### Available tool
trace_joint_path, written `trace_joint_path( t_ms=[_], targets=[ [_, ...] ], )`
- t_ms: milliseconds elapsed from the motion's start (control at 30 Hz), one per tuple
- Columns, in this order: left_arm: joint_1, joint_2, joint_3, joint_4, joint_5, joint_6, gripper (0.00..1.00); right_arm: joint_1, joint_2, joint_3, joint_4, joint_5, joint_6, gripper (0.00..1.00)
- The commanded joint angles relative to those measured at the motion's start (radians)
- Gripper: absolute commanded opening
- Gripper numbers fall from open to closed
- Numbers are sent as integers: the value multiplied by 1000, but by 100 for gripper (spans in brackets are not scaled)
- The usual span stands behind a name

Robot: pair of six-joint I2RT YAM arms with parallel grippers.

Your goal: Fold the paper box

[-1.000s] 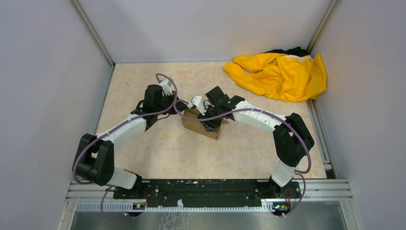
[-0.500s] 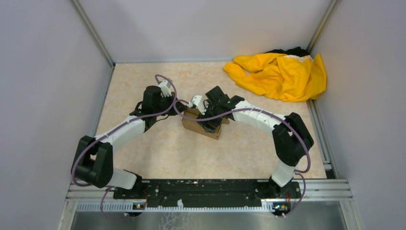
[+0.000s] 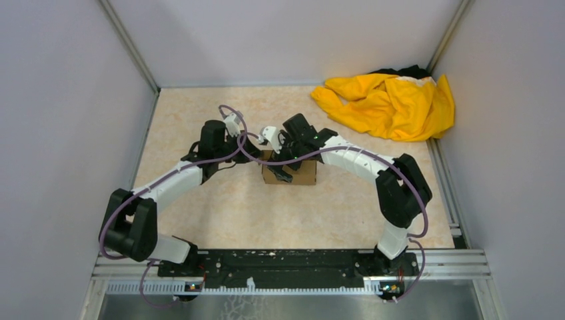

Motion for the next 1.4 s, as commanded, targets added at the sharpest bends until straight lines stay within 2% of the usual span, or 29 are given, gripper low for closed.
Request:
trace_joint_path(
  t_ms=[0, 300, 400, 533, 800, 1367],
  targets=[
    [-7, 4, -10, -35, 35, -1, 6, 10, 25, 57, 8, -34, -30, 98],
    [-6, 9, 0, -30, 34, 2, 6, 18, 55, 40, -21, 16, -60, 96],
    [-6, 14, 10, -32, 34, 3, 6, 19, 62, 36, -20, 34, -60, 91],
    [-6, 18, 27, -35, 41, 1, 6, 19, 79, 42, -25, 53, -61, 80],
    [-7, 26, 49, -52, 43, -29, 7, 20, 105, 65, -27, 65, -56, 72],
    [-20, 42, 92, -118, -45, -96, 11, 33, 128, 93, -2, 120, 3, 71]
  ],
)
